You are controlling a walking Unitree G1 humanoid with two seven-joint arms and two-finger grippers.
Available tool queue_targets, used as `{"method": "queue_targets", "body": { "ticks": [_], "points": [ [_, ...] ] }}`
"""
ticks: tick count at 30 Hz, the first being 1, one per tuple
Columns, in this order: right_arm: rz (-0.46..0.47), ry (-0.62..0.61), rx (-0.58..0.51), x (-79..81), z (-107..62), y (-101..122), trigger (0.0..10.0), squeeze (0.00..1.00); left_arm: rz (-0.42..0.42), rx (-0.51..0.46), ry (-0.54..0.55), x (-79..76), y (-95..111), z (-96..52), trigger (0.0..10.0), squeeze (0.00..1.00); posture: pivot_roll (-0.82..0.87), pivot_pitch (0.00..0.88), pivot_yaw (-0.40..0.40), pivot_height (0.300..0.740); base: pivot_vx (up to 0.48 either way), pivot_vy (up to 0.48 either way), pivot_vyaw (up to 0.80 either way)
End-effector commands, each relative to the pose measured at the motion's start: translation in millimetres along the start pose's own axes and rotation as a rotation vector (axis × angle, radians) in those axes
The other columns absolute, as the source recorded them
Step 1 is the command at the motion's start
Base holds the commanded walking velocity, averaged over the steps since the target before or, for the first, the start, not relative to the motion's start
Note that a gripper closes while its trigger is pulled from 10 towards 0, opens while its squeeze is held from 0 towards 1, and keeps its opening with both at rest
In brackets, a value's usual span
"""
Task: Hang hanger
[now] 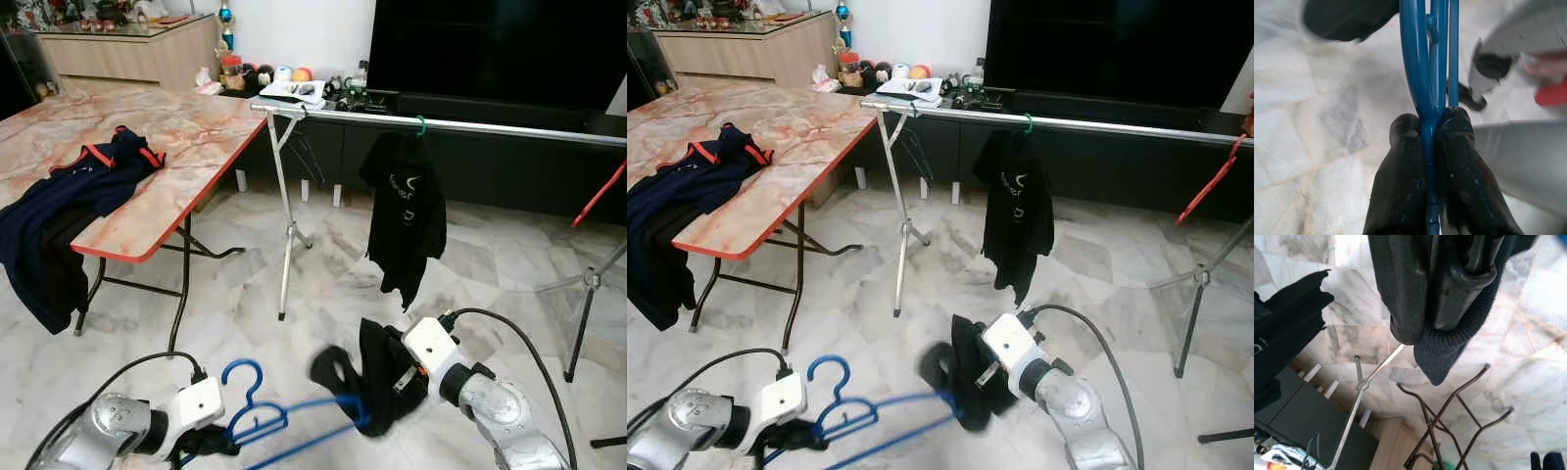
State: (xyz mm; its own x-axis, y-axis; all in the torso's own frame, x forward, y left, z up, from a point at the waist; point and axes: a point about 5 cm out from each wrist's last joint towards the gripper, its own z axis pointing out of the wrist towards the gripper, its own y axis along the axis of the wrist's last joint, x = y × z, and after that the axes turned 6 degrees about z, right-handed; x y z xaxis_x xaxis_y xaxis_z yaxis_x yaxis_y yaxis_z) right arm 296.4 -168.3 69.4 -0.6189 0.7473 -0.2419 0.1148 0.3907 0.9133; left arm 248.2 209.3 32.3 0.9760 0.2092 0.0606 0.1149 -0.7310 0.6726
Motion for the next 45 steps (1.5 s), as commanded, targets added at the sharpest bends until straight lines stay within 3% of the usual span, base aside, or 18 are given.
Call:
{"method": "queue_targets", "body": {
  "ticks": [1, 3, 10, 11, 15, 17, 20, 22, 28, 30, 31, 33, 34, 37, 41, 43, 44, 45],
  "points": [
    [-0.035, 0.016, -0.015, -2.1, 1.9, 5.6, 0.0, 0.00, 0.074, 0.061, -0.077, -2.5, 2.6, -1.8, 10.0, 0.00, 0.10, 0.034, 0.021, 0.740, 0.000, 0.000, 0.00],
    [-0.081, 0.034, -0.002, -4.1, 2.8, 6.7, 0.0, 0.00, 0.139, 0.150, -0.142, -3.9, 1.3, -5.1, 10.0, 0.00, 0.10, 0.034, 0.023, 0.740, 0.000, 0.000, 0.00],
    [-0.110, 0.030, -0.019, -4.9, 4.0, 8.4, 0.0, 0.00, 0.182, 0.274, -0.228, -14.9, -5.9, -3.8, 10.0, 0.00, 0.09, 0.029, 0.024, 0.740, 0.000, 0.000, 0.00],
    [-0.114, 0.020, -0.043, -5.9, 4.9, 11.8, 0.0, 0.00, 0.213, 0.336, -0.262, -18.9, -11.0, -4.8, 10.0, 0.00, 0.09, 0.022, 0.024, 0.740, 0.000, 0.000, 0.00],
    [-0.068, -0.019, -0.121, -9.0, 7.4, 23.6, 0.0, 0.00, 0.228, 0.381, -0.275, -20.0, -14.9, -4.7, 10.0, 0.00, 0.10, 0.012, 0.027, 0.740, 0.000, 0.000, 0.00],
    [0.061, -0.068, -0.262, -14.9, 9.9, 45.2, 0.0, 0.00, 0.236, 0.378, -0.227, -15.8, -13.8, -0.6, 10.0, 0.00, 0.10, 0.012, 0.027, 0.740, 0.000, 0.000, 0.00],
    [0.153, -0.054, -0.356, -15.5, 10.4, 58.3, 0.0, 0.00, 0.242, 0.315, -0.188, -13.1, -5.8, 4.3, 10.0, 0.00, 0.10, 0.012, 0.027, 0.740, 0.000, 0.000, 0.00],
    [0.162, -0.016, -0.369, -11.8, 10.3, 60.1, 0.0, 0.00, 0.207, 0.234, -0.161, -12.6, 3.5, 7.6, 10.0, 0.00, 0.10, 0.002, 0.027, 0.740, 0.000, 0.000, 0.00],
    [0.189, -0.134, -0.309, -23.4, 8.9, 46.1, 0.0, 0.00, 0.199, 0.248, 0.033, -0.8, -5.0, 8.8, 10.0, 0.00, 0.10, 0.002, 0.028, 0.740, 0.000, 0.000, 0.00],
    [0.307, -0.289, -0.299, -36.0, 2.5, 34.6, 0.0, 0.00, 0.120, 0.254, 0.185, 0.6, -21.7, 11.3, 10.0, 0.00, 0.10, 0.011, 0.026, 0.740, 0.000, 0.000, 0.00],
    [0.307, -0.289, -0.299, -36.0, 2.5, 34.6, 0.0, 0.00, 0.120, 0.254, 0.185, 0.6, -21.7, 11.3, 10.0, 0.00, 0.10, 0.011, 0.026, 0.740, 0.000, 0.000, 0.00],
    [0.424, -0.456, -0.289, -46.7, -5.7, 22.2, 0.0, 0.00, 0.026, 0.259, 0.298, -4.3, -38.1, 13.8, 10.0, 0.00, 0.10, 0.015, 0.025, 0.740, 0.000, 0.000, 0.00],
    [0.424, -0.456, -0.289, -46.7, -5.7, 22.2, 0.0, 0.00, 0.026, 0.259, 0.298, -4.3, -38.1, 13.8, 10.0, 0.00, 0.10, 0.015, 0.025, 0.740, 0.000, 0.000, 0.00],
    [0.581, -0.788, -0.251, -60.9, -32.0, -5.4, 0.0, 0.00, -0.190, 0.273, 0.475, -21.9, -64.8, 20.4, 10.0, 0.00, 0.10, 0.025, 0.023, 0.740, 0.000, 0.000, 0.00],
    [0.561, -0.922, -0.262, -57.2, -55.3, -9.8, 0.0, 0.00, -0.538, 0.275, 0.719, -44.4, -91.5, 25.0, 10.0, 0.00, 0.08, 0.030, 0.025, 0.740, 0.000, 0.000, 0.00],
    [0.562, -0.933, -0.274, -57.3, -57.4, -8.3, 0.0, 0.00, -0.586, 0.268, 0.756, -47.3, -94.4, 25.5, 10.0, 0.00, 0.08, 0.031, 0.025, 0.740, 0.000, 0.000, 0.00],
    [0.571, -0.970, -0.287, -59.2, -61.9, -5.9, 0.1, 0.00, -0.685, 0.250, 0.831, -53.9, -100.0, 26.9, 10.0, 0.00, 0.08, 0.031, 0.025, 0.740, 0.000, 0.000, 0.00],
    [0.569, -0.981, -0.289, -60.5, -63.5, -4.6, 3.4, 0.00, -0.719, 0.246, 0.858, -57.3, -102.4, 27.7, 10.0, 0.00, 0.07, 0.033, 0.024, 0.740, 0.000, 0.000, 0.00]
  ]
}}
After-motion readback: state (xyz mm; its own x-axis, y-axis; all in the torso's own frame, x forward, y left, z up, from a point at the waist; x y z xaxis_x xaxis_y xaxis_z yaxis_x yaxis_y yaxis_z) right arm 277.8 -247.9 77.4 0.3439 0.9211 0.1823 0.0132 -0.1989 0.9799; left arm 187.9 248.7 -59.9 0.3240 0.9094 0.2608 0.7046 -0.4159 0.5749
